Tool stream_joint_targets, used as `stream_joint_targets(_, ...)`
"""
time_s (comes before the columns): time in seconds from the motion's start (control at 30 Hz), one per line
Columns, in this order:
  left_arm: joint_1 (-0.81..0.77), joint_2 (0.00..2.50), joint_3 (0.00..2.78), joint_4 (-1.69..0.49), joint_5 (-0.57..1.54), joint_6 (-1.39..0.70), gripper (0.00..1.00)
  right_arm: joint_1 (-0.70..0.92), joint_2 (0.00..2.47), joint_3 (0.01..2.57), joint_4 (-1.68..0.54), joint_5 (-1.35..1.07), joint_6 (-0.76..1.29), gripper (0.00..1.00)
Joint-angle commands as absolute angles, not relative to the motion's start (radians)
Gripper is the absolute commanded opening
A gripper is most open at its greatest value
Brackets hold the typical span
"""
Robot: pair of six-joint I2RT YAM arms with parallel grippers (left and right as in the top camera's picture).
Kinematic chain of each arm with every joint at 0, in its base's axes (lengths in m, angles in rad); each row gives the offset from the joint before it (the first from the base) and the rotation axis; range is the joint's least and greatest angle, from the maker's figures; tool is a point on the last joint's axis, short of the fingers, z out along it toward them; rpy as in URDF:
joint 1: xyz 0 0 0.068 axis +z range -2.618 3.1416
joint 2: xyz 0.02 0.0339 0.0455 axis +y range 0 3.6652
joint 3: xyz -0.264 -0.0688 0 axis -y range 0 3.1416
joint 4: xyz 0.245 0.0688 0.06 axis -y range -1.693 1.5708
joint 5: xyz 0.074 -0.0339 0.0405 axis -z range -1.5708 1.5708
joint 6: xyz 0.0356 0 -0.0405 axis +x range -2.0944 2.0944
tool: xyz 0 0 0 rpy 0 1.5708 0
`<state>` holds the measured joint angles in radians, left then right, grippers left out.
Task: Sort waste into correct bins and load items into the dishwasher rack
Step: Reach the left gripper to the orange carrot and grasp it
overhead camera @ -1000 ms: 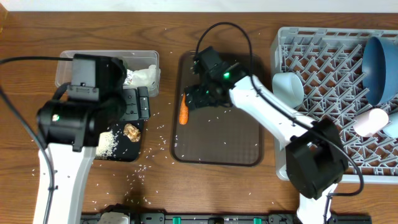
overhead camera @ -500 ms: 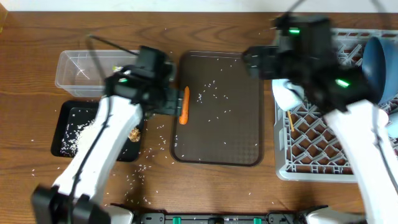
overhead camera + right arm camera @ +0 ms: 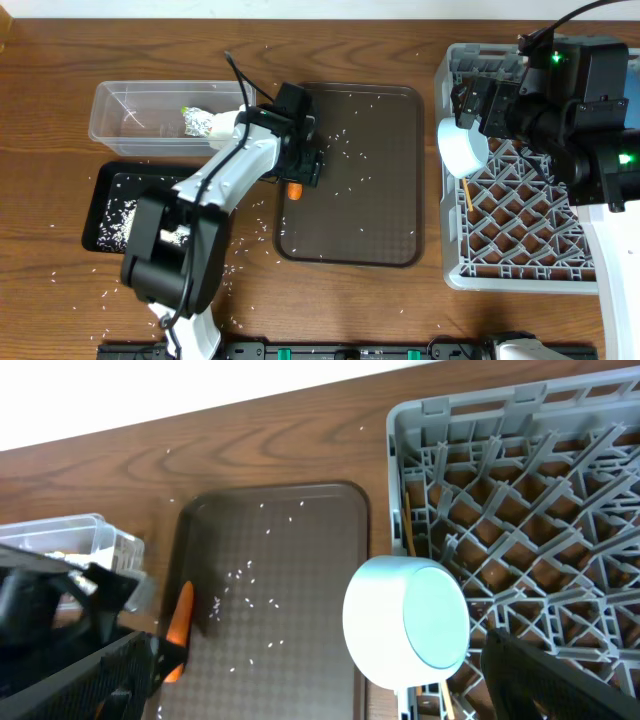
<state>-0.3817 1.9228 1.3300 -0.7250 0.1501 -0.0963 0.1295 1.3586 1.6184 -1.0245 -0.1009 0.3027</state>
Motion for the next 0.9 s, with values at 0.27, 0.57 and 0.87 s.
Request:
stream_joint_targets(0.27,-0.436,2.019,1.319,-0.675,0.149,-0.090,0.65,0.123,1.360,1.618,-1.021,-0.101,0.291,0.99)
stream_joint_targets(0.57,-0.461,2.008,1.319,-0.676,0.094,-0.142,0.51,0.123,1.360,1.618,-1.028,-0.101,0.290,0.99)
stream_joint_targets(0.87,-0.459,1.977,1.325,-0.709,0.096,-0.222,0.35,0.123,1.360,1.618,-1.036,-0.101,0.290,0.99)
